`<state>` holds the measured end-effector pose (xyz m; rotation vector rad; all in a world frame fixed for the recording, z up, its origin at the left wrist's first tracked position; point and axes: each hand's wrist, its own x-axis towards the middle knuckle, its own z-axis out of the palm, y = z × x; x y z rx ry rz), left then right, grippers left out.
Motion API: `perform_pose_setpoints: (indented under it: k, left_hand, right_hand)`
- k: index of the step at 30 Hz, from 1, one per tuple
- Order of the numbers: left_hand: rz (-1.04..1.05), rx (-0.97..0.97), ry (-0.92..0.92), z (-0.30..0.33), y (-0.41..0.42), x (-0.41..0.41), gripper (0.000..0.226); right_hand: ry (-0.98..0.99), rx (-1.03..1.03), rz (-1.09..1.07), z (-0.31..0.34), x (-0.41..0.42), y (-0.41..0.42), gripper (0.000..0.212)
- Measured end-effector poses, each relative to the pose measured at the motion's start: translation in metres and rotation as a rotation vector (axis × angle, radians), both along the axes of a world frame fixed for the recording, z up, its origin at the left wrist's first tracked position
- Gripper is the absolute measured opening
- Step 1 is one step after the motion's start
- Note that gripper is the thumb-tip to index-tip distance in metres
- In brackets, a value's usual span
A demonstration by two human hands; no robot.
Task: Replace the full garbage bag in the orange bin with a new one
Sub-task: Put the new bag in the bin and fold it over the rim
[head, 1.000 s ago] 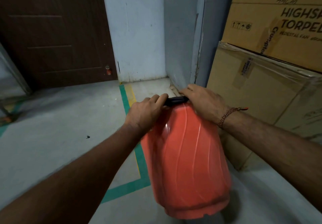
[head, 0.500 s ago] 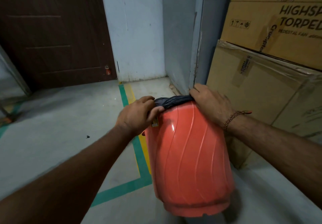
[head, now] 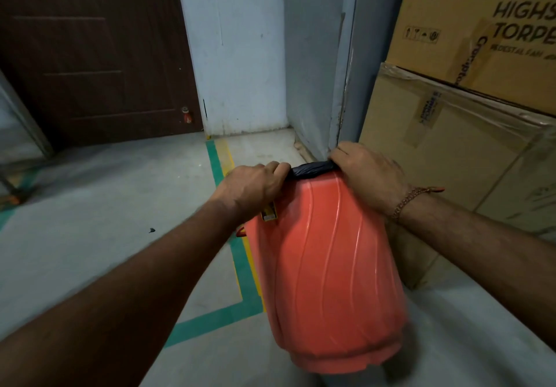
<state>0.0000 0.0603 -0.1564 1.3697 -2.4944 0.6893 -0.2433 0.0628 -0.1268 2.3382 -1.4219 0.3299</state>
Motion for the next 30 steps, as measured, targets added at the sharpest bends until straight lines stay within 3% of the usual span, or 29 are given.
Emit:
perform_pose_setpoints:
  k: [4, 15, 19, 22, 30]
  left_hand:
    - [0.033, 0.014, -0.001, -0.001, 0.003, -0.004, 0.016]
    - [-0.061, -0.024, 0.096, -0.008, 0.004, -0.003, 0.036]
    - [-0.041, -0.004, 0.164, -0.015, 0.005, 0.007, 0.041]
    - [-0.005, -0.008, 0.183, -0.022, 0.004, 0.018, 0.038]
    - [0.050, -0.007, 0.158, -0.027, -0.005, 0.030, 0.057]
  right_hand:
    - [0.016, -0.026, 0.065, 0.016, 0.023, 0.009, 0.051]
    - [0.169, -0.138, 0.194, 0.006, 0.045, 0.007, 0.005]
    - [0.196, -0.167, 0.117, 0.004, 0.035, 0.007, 0.018]
    - [0.177, -0.166, 0.078, 0.003, 0.026, 0.004, 0.005]
    - [0.100, -0.332, 0.112, -0.007, 0.012, 0.001, 0.024]
